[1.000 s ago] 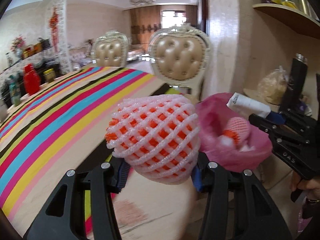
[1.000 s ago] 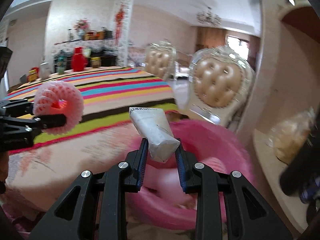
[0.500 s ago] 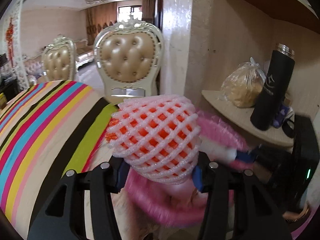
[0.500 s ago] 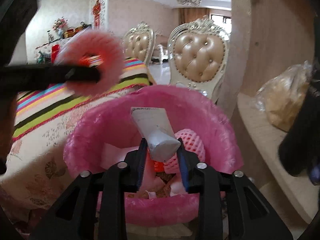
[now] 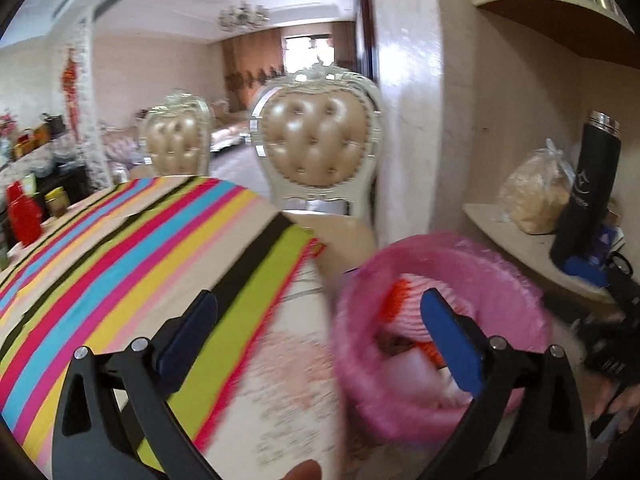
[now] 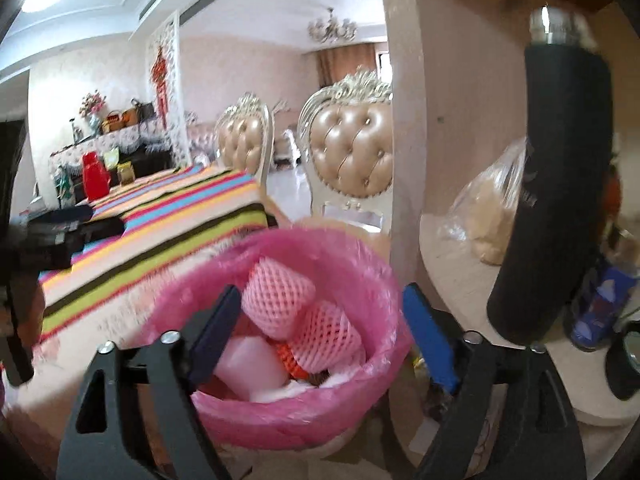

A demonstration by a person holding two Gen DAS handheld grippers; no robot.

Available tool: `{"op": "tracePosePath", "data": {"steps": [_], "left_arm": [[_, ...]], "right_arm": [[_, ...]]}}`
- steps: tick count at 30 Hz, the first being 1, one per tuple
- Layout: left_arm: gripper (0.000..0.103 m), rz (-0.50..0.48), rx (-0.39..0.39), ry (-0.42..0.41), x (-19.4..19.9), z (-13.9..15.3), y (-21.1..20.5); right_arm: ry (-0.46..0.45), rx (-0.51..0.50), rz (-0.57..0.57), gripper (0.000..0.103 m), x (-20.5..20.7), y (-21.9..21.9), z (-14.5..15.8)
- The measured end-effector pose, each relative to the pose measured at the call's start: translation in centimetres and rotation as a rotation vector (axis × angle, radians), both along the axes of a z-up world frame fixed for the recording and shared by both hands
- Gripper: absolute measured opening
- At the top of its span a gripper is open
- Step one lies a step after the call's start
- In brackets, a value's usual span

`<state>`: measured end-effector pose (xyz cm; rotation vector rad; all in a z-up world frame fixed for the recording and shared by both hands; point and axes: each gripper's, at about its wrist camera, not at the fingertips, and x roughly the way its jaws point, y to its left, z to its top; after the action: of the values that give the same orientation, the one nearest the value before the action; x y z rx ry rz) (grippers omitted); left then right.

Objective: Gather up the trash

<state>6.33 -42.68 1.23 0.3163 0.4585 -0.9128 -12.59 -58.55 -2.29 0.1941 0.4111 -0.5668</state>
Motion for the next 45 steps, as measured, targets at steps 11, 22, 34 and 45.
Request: {"op": "tracePosePath", "data": {"steps": [11,22,34,45], "left_arm": [[0.099,0.046,-0.039,-0.032,-3.1,-0.1,7.1],[0.098,-0.031,-0.082,-0.026,-5.9,-0.7,9.6],[0.098,-0.070,-0.122,0.008,-5.5,-0.8,10.0],[0.098,-0.130,-0.101,0.023,-6.4,-1.6,9.8]], "right_arm": [[0.063,-0.097,-0.113,0.084,-0.7,6.1,2.1],[0.088,-0.129,-0.132,0.084,-1.0,9.9,2.6],[0.110,-0.185,-0.147,0.084,-1.3,11.2,3.8],[0.131,-0.168,-0.183,0.084,-1.9,10.5,3.5]]}}
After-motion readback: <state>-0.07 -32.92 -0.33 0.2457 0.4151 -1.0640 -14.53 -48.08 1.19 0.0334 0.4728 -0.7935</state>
